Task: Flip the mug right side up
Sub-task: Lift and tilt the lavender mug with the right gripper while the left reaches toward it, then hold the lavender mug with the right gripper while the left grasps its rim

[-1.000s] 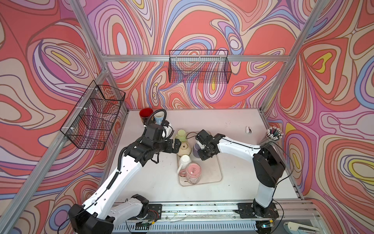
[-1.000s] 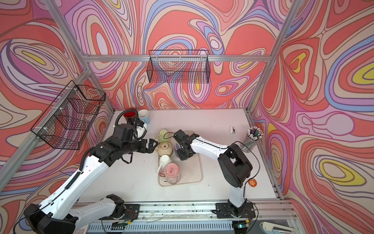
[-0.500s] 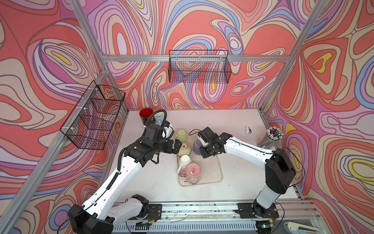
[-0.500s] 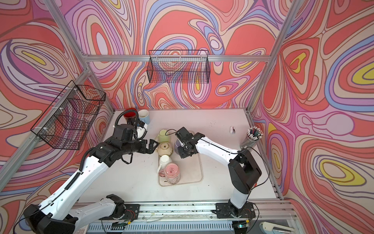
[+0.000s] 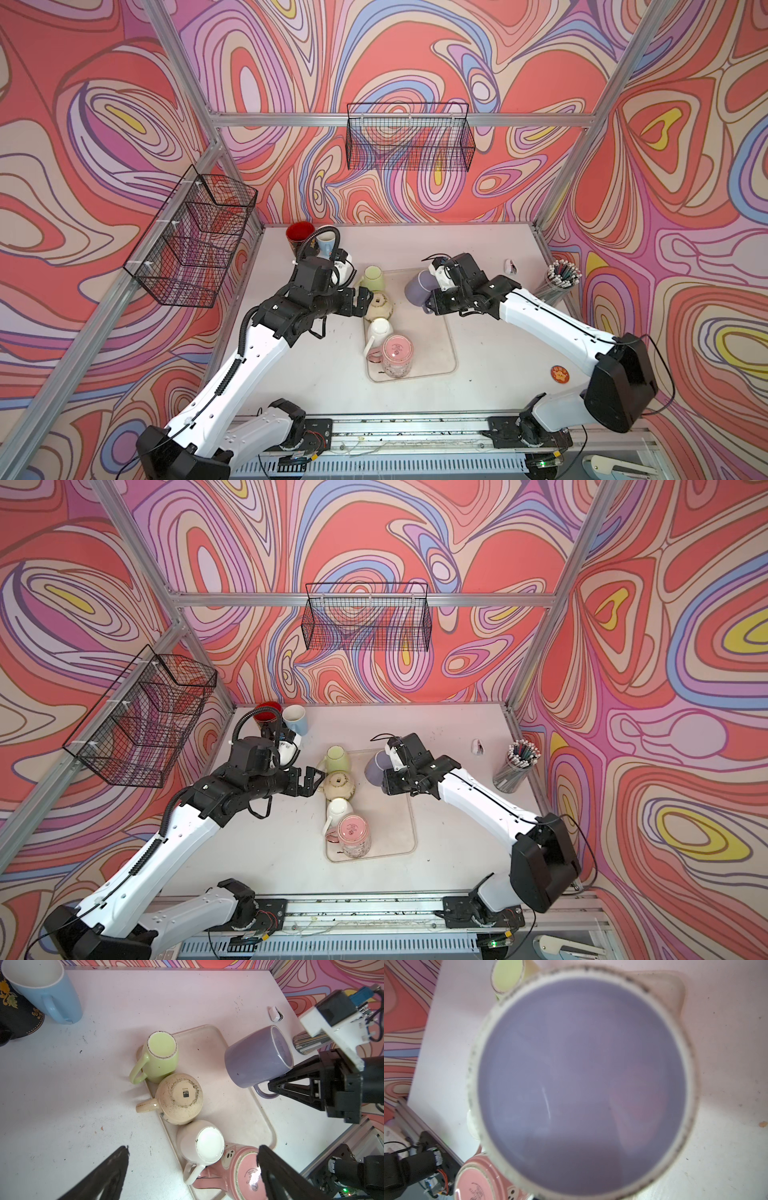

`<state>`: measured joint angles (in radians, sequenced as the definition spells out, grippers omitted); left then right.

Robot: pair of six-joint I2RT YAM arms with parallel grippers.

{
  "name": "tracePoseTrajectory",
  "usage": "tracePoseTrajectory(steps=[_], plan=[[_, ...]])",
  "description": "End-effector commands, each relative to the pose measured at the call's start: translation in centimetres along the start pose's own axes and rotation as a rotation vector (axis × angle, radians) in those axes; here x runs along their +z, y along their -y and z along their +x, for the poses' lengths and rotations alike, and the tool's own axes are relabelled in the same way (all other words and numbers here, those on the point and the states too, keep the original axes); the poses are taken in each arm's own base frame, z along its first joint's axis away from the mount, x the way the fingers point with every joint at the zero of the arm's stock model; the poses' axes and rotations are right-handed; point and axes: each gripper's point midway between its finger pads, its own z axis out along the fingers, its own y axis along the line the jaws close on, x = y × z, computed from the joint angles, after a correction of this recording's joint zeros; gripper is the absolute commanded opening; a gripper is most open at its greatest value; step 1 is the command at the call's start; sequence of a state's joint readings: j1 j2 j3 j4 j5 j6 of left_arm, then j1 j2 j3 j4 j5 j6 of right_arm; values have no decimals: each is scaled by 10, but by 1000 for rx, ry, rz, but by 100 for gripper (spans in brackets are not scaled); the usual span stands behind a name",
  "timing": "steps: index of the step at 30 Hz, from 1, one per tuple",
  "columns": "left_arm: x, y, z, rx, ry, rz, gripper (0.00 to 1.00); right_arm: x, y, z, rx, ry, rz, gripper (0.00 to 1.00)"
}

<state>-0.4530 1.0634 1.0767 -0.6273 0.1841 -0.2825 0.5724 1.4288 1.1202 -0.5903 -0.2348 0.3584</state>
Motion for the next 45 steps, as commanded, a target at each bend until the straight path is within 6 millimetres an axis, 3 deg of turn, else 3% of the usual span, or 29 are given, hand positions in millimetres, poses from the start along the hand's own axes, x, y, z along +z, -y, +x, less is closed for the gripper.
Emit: tracePoseTrajectory(steps=[1,14,21,34,45], plan=[[-3,9,-5,8,32,44,99,-31,-39,-38,-27,179,-211,0],[-7,30,-11,-65,84,186,96,-68,-82,-67,-54,334,-531,0],[-3,45,-19,-183,84,380,85,-81,-97,-84,-61,390,-648,0],[-9,68,-35,-256,122,654,69,-79,-121,-99,-52,388,-866,0],[-1,64,-38,-299,112,694,55,-79,-138,-102,-61,343,-1041,0]])
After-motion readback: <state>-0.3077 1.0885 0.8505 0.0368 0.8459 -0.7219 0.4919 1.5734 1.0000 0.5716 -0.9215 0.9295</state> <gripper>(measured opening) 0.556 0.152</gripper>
